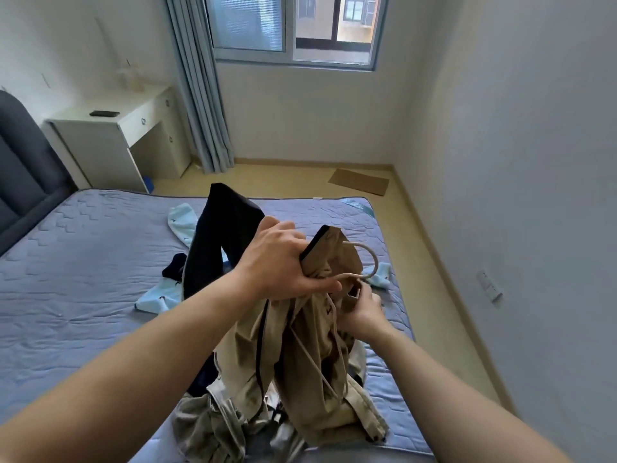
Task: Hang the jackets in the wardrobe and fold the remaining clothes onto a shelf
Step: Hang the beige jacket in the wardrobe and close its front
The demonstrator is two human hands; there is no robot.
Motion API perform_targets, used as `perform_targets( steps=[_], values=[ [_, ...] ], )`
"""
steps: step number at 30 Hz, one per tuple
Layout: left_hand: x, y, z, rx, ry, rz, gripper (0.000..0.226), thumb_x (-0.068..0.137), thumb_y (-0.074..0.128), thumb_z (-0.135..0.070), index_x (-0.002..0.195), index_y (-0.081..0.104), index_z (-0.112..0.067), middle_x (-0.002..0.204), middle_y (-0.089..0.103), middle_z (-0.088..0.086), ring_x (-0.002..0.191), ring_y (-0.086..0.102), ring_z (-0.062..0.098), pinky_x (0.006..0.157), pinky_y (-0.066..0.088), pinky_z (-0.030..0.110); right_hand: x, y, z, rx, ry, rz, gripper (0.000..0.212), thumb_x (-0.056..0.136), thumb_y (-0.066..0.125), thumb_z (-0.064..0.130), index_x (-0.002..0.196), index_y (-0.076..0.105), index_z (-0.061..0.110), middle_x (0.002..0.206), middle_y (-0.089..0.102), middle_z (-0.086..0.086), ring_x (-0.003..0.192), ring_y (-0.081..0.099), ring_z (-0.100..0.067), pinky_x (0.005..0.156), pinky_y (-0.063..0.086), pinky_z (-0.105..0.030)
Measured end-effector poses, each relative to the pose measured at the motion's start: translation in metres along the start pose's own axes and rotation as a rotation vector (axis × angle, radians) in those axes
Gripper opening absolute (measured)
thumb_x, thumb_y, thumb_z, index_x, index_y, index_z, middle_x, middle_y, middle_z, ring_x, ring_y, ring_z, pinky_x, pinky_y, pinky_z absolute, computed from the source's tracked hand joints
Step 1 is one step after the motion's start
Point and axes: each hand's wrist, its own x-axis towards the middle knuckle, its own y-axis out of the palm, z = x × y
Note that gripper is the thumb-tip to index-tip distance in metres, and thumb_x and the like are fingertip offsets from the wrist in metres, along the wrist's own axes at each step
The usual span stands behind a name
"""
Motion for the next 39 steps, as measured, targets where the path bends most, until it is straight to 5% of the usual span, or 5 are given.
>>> perform_targets(
  steps=[6, 22, 28, 32, 39],
  values=[
    [-0.013, -0.017, 0.001, -0.079, 0.055, -0.137, 0.043, 0.075, 0.071, -0.061, 0.056, 0.055, -0.025, 0.055, 0.049, -0.012, 0.067, 0.046, 0.012, 0.082, 0.039, 0.040, 0.025, 0.014, -0.003, -0.224, 0.040, 0.016, 0.137, 0.062, 0.090, 0.041, 0.158, -0.007, 0.035, 0.165, 0.004, -0.007, 0.151, 0.012, -0.036, 0.121, 0.021, -0.052],
    [-0.028, -0.062, 0.017, -0.141, 0.178, -0.391, 0.028, 0.074, 0.064, -0.023, 0.053, 0.048, -0.012, 0.056, 0.046, -0.003, 0.066, 0.030, 0.005, 0.071, 0.039, 0.037, 0.028, 0.012, 0.017, -0.401, -0.068, 0.199, 0.082, 0.079, 0.064, 0.054, 0.153, 0.033, 0.040, 0.167, 0.012, -0.003, 0.152, 0.006, -0.038, 0.121, 0.014, -0.055],
    [-0.033, -0.066, 0.054, 0.069, -0.121, -0.439, 0.037, 0.080, 0.062, -0.030, 0.048, 0.047, -0.018, 0.050, 0.043, -0.009, 0.058, 0.038, 0.009, 0.074, 0.043, 0.036, 0.016, -0.001, 0.014, -0.428, -0.171, 0.151, 0.042, 0.096, 0.036, 0.028, 0.136, 0.047, 0.028, 0.133, 0.060, -0.006, 0.127, 0.051, -0.037, 0.112, 0.033, -0.055],
    [-0.034, -0.066, 0.071, 0.214, -0.427, -0.360, 0.043, 0.082, 0.051, -0.044, 0.051, 0.049, -0.016, 0.051, 0.047, -0.002, 0.060, 0.052, 0.024, 0.078, 0.041, 0.039, 0.022, -0.020, 0.028, -0.270, -0.190, -0.115, 0.006, 0.097, 0.041, 0.020, 0.102, 0.040, 0.018, 0.082, 0.055, -0.004, 0.079, 0.056, -0.027, 0.072, 0.043, -0.039],
    [-0.034, -0.072, 0.089, 0.027, -0.778, -0.403, 0.054, 0.084, 0.045, -0.059, 0.056, 0.053, -0.013, 0.057, 0.053, 0.006, 0.064, 0.052, 0.027, 0.085, 0.039, 0.045, 0.016, -0.083, 0.069, -0.803, -0.144, 0.038, 0.041, 0.081, 0.071, 0.022, 0.113, 0.045, 0.022, 0.101, 0.058, -0.003, 0.092, 0.056, -0.024, 0.077, 0.048, -0.029]
  ],
)
